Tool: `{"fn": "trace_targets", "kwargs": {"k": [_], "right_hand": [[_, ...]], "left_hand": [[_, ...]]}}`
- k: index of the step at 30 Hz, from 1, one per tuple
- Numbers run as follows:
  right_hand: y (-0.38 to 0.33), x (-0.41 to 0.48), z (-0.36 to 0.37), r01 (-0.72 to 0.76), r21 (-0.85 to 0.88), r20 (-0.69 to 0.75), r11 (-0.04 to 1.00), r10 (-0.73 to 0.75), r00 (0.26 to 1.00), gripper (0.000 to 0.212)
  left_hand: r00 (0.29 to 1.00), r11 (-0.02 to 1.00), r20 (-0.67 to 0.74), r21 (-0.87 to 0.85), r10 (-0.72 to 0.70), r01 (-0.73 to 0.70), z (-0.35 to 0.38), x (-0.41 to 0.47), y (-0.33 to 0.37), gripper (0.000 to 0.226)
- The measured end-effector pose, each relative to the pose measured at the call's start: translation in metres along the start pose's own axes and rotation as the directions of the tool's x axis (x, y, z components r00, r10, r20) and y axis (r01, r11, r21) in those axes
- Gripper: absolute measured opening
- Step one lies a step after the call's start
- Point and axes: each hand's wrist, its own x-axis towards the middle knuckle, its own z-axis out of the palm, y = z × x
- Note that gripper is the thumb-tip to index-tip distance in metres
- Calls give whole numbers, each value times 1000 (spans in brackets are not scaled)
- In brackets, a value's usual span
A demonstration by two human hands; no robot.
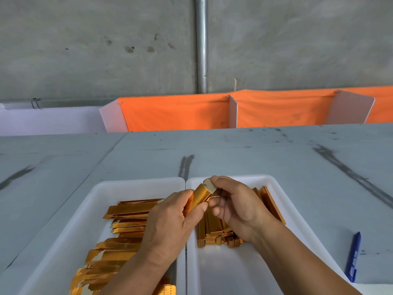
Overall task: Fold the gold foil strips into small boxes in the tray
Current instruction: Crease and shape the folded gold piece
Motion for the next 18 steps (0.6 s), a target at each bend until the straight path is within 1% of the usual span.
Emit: {"fn": "trace_targets", "kwargs": {"k": [4,6,10,12,15,18], "right_hand": [[0,0,1,-2,91,0,996,2,1000,30],[-1,0,1,-11,101,8,995,10,1000,29],[-1,-2,2,-13,66,59,998,9,998,15],[-1,-2,1,3,44,77,999,-6,997,19],[1,0,1,27,7,71,1000,-28,997,9],[2,1,1,54,-26,47,998,-53,998,8]], "left_hand": [[1000,1000,-10,-6,-1,1,-1,0,1,35],[1000,1000,-13,-8,-3,3,-1,1,2,36],[1000,1000,-17,-8,1,-2,-2,1,2,38],[1000,1000,-21,1,5,-5,-3,1,2,41],[1000,1000,-25,8,15,-15,-3,1,3,43],[1000,1000,-20,14,15,-15,-3,2,3,45]]}}
